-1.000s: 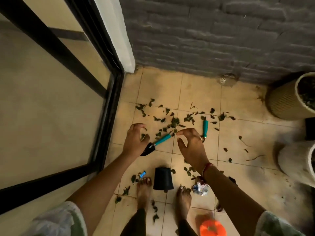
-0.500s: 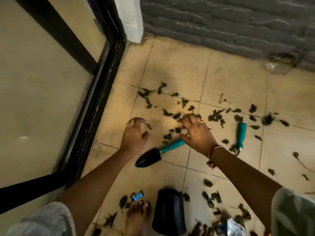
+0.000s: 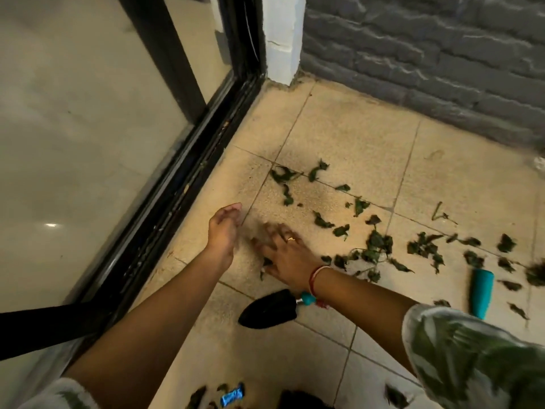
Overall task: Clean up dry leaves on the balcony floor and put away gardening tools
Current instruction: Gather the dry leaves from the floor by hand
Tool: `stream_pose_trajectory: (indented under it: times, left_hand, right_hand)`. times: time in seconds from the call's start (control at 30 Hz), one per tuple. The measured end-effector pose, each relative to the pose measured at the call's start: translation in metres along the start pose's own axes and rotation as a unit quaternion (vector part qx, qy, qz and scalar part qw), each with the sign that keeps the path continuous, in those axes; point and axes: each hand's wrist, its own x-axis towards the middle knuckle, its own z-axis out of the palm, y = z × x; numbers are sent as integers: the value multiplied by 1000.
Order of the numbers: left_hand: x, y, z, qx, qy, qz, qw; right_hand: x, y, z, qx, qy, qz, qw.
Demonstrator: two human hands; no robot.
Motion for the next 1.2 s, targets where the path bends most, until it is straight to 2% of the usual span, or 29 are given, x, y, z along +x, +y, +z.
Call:
stream_pose_trajectory:
  times: [0.07, 0.23, 0.43, 0.5, 0.57, 0.63, 0.67, 0.7, 0.73, 0.8, 0.87, 0.93, 1.0, 1.1, 1.2]
  left_hand:
    - [1, -4, -4, -38, 20, -20, 999]
    - [-4, -17, -8, -67, 44, -64, 995]
    - [3, -12, -9, -81, 62, -74, 992]
    - [4, -13, -9, -113, 51, -102, 987]
    - [1, -16, -7, -135, 27, -136, 981]
    - [-5, -20, 0, -143, -18, -176, 974]
    - [-9, -20, 4, -148, -49, -200, 967]
    - [-14, -19, 9, -161, -85, -222, 958]
    - [-18, -18, 13, -175, -126, -235, 948]
    - [-22, -14, 18, -211, -208, -233, 926]
    - [-19, -9, 21, -238, -246, -217, 914]
    - [-13, -5, 21, -242, -233, -195, 921]
    - [-4, -5, 18, -253, -179, -194, 931]
    - [5, -7, 10, -287, -143, -208, 924]
    - [10, -5, 3, -265, -132, -197, 935]
  right_hand:
    - [9, 1, 5, 4, 9, 21, 1000]
    - [12, 6, 13, 3, 92, -99, 991]
    - [9, 17, -1, -33, 89, -112, 989]
    - [6, 20, -2, -15, 92, -79, 993]
    - [7, 22, -8, 91, 138, 11, 986]
    - [12, 19, -24, 252, 230, 107, 934]
    - [15, 13, -36, 313, 266, 115, 904]
    - [16, 4, -50, 347, 279, 105, 889]
    - [16, -6, -61, 362, 269, 83, 889]
    - [15, -23, -73, 309, 237, 46, 920]
    - [14, -30, -74, 238, 223, 40, 944]
    - [13, -23, -75, 257, 259, 40, 930]
    - [13, -7, -78, 325, 296, 59, 896]
    - [30, 39, -76, 323, 309, 171, 878]
    - [52, 88, -72, 254, 261, 301, 881]
